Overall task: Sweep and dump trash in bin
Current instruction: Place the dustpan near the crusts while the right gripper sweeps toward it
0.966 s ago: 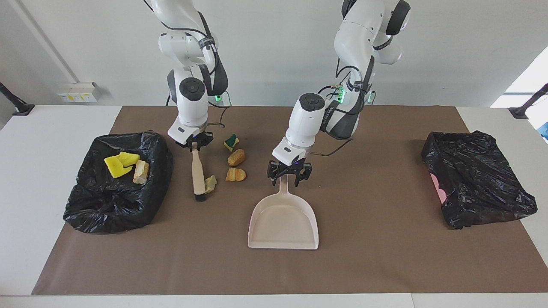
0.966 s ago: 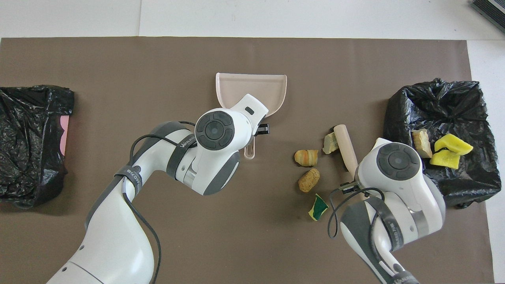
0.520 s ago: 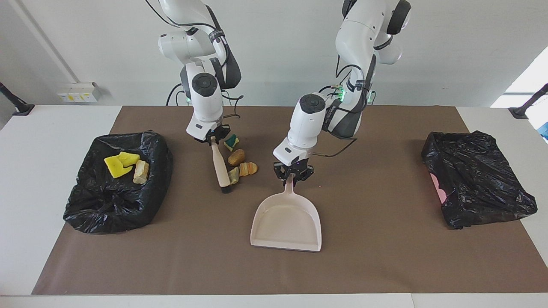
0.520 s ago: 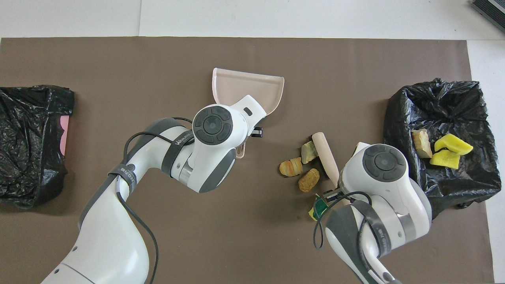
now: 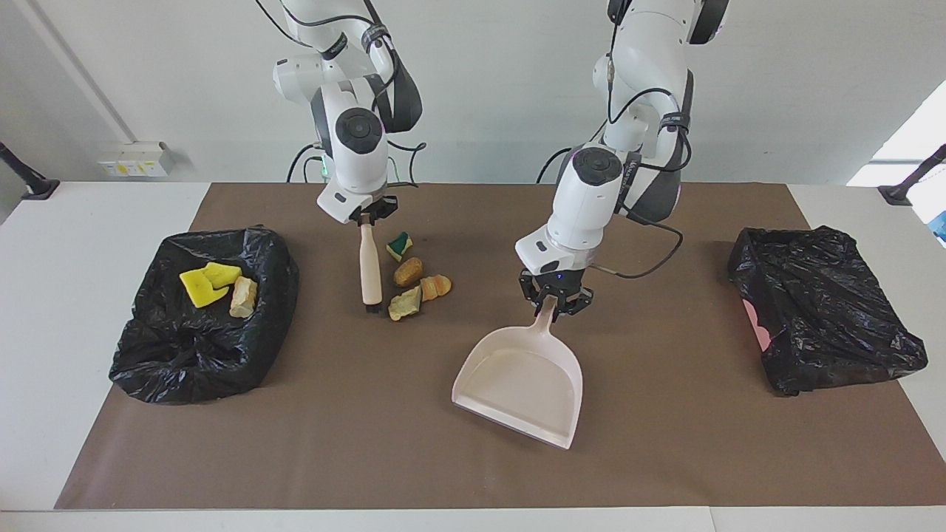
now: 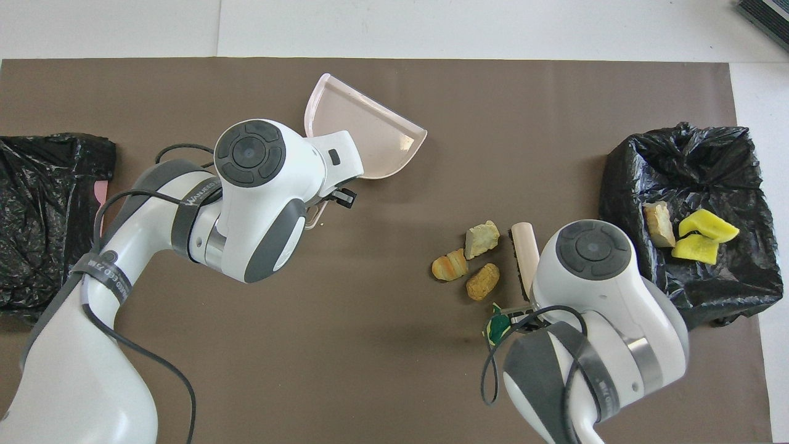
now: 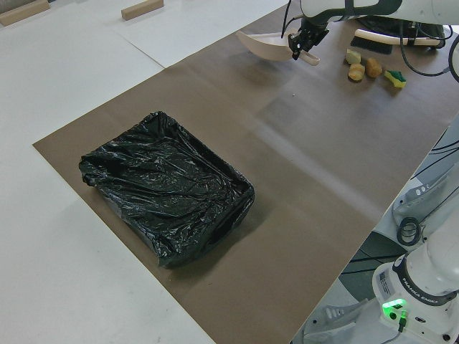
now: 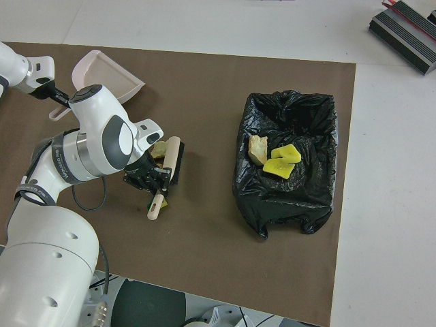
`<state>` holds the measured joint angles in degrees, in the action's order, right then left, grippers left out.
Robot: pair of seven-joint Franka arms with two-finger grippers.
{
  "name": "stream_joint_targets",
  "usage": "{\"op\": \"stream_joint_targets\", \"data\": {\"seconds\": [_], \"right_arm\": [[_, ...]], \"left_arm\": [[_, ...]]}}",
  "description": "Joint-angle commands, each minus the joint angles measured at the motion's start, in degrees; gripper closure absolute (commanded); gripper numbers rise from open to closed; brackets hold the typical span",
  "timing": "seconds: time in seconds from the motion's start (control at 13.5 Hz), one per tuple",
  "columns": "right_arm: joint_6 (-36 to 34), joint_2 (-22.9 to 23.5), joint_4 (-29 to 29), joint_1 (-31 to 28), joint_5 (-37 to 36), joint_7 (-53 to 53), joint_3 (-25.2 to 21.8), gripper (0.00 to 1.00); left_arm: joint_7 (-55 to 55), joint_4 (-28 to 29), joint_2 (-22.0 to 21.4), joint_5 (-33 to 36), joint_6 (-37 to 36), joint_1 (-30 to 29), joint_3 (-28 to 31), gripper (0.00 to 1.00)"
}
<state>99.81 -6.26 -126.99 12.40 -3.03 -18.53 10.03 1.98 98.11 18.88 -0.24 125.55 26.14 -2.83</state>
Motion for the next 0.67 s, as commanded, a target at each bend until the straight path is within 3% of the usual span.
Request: {"op": "stream_joint_targets", "data": {"seconds": [0.0,0.3,0.52,0.59], "right_arm": [[-1.27,-5.50,-5.36,2.71,3.89,-8.86,0.25,1.00],[-1.29,-13.31,-14.83,5.61,11.53,-23.71,0.25,1.00],[-0.76,-17.81,-20.30,6.58,15.84,-31.37,0.25,1.00],[0.46,-17.73,-21.35,9.37,16.47,-35.39,0.34,1.00]], "left_arm": [[10.80,3.22,-4.01,0.95,-3.02,-1.61,-0.25,1.00],[27.68,10.24,-10.78,0.77,-7.24,-3.55,-0.34,1.00],[43.05,11.30,-11.67,0.42,-12.68,-5.13,-0.34,1.00],[45.72,13.14,-12.89,-0.01,-12.52,-5.40,-0.34,1.00]]}}
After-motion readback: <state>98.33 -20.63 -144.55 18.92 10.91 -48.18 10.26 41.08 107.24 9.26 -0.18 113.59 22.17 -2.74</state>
